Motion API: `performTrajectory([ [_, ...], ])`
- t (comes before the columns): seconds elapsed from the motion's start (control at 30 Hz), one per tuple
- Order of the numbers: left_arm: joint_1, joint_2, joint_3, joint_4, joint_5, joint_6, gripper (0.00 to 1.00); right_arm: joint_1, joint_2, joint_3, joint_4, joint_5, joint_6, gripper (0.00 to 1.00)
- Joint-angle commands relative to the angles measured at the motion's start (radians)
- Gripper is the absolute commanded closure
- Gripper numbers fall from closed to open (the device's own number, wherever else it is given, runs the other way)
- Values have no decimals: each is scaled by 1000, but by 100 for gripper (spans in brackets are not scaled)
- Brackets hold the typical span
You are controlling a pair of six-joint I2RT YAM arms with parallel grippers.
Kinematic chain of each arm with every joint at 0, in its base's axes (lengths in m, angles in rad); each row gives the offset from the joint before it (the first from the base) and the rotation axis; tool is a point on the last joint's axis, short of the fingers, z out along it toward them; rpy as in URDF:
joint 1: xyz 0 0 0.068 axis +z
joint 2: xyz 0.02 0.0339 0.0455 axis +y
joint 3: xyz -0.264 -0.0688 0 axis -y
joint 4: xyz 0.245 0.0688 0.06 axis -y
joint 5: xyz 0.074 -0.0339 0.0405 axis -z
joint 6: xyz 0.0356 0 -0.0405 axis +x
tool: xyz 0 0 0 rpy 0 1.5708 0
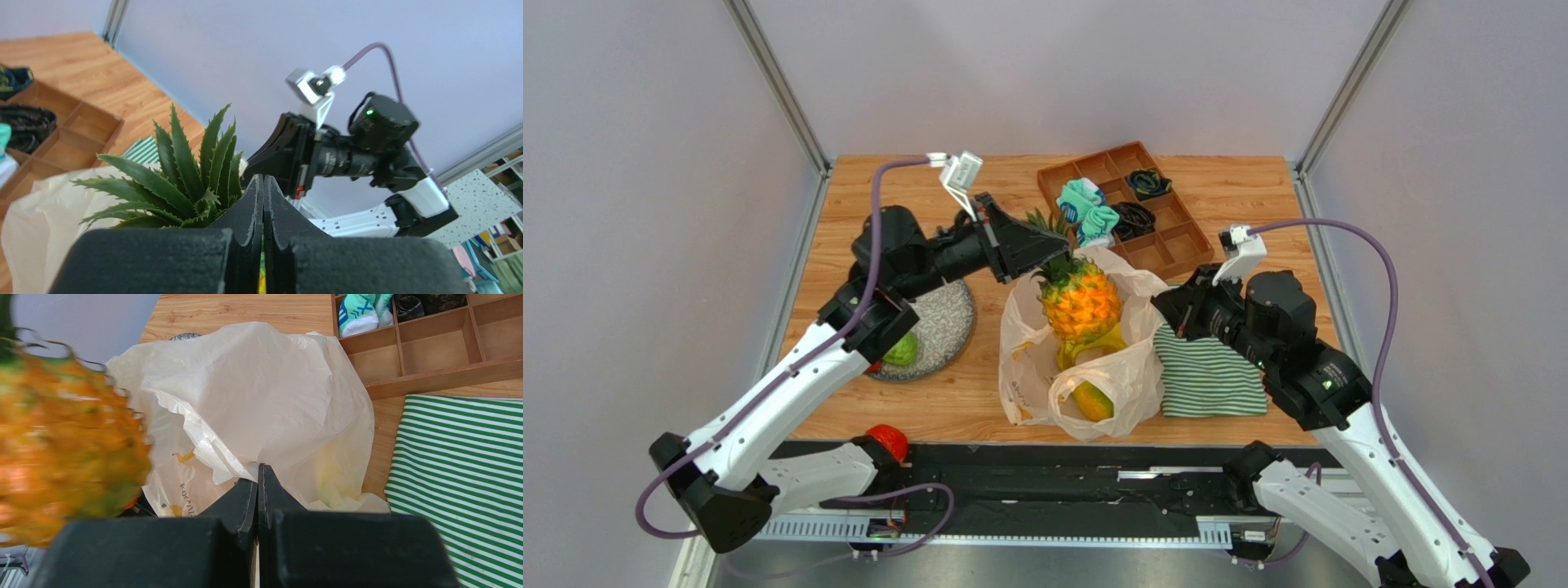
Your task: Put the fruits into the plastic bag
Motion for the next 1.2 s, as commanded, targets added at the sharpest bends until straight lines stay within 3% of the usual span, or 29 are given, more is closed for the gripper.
performTrajectory([
  [0.0,-62,49,-26,90,-25,-1,100,-2,-3,22,20,17,14,100],
  [0.13,-91,84,-52,81,-59,35,100,-2,-2,18,24,16,14,100],
  [0.23,-122,95,-62,27,-140,142,100,-2,1,16,27,14,14,100],
  [0.37,-232,107,-91,10,-244,255,100,-2,6,19,22,25,10,100],
  [0.77,-527,189,-131,-16,-597,408,100,-2,38,24,22,69,22,100],
  [1.17,-533,321,-145,-71,-583,368,100,-2,57,24,34,69,29,100],
])
